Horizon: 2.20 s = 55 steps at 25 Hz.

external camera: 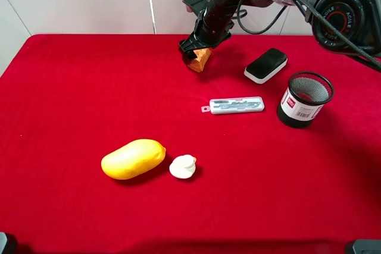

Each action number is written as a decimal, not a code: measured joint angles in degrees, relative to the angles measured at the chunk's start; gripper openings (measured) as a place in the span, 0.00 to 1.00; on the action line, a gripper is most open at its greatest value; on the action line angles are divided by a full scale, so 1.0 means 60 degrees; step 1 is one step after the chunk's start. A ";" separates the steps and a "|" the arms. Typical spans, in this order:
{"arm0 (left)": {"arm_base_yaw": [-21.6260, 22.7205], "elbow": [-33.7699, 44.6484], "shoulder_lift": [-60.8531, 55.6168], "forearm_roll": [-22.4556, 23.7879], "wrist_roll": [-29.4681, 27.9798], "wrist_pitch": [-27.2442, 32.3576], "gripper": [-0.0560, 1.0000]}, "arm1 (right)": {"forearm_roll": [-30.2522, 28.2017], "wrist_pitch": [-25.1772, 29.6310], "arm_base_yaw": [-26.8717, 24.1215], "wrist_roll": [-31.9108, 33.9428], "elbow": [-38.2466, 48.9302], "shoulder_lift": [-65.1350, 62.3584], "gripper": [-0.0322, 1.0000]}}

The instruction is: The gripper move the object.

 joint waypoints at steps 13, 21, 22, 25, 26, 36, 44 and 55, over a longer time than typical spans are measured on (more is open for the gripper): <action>0.0000 0.0000 0.0000 0.0000 0.0000 0.0000 0.98 | 0.0008 -0.0009 -0.0008 0.0000 0.0000 0.0184 0.70; 0.0000 0.0000 0.0000 0.0000 0.0000 0.0000 0.98 | 0.0025 -0.0009 -0.0008 0.0000 0.0000 0.0184 0.63; 0.0000 0.0000 0.0000 0.0000 0.0000 0.0000 0.98 | 0.0028 -0.0009 -0.0008 0.0000 0.0000 0.0184 0.59; 0.0000 0.0000 0.0000 0.0000 0.0000 0.0000 0.98 | 0.0028 -0.0009 -0.0008 0.0000 0.0000 0.0184 0.55; 0.0000 0.0000 0.0000 0.0000 0.0000 0.0000 0.98 | 0.0028 -0.0009 -0.0008 0.0000 0.0000 0.0184 0.55; 0.0000 0.0000 0.0000 0.0000 0.0000 0.0000 0.98 | 0.0028 -0.0009 -0.0008 0.0000 0.0000 0.0184 0.55; 0.0000 0.0000 0.0000 0.0000 0.0000 0.0000 0.98 | 0.0028 -0.0073 -0.0008 0.0000 0.0000 0.0184 0.55; 0.0000 0.0000 0.0000 0.0000 0.0000 0.0000 0.98 | 0.0038 0.0391 -0.0008 0.0000 -0.0080 -0.0303 0.55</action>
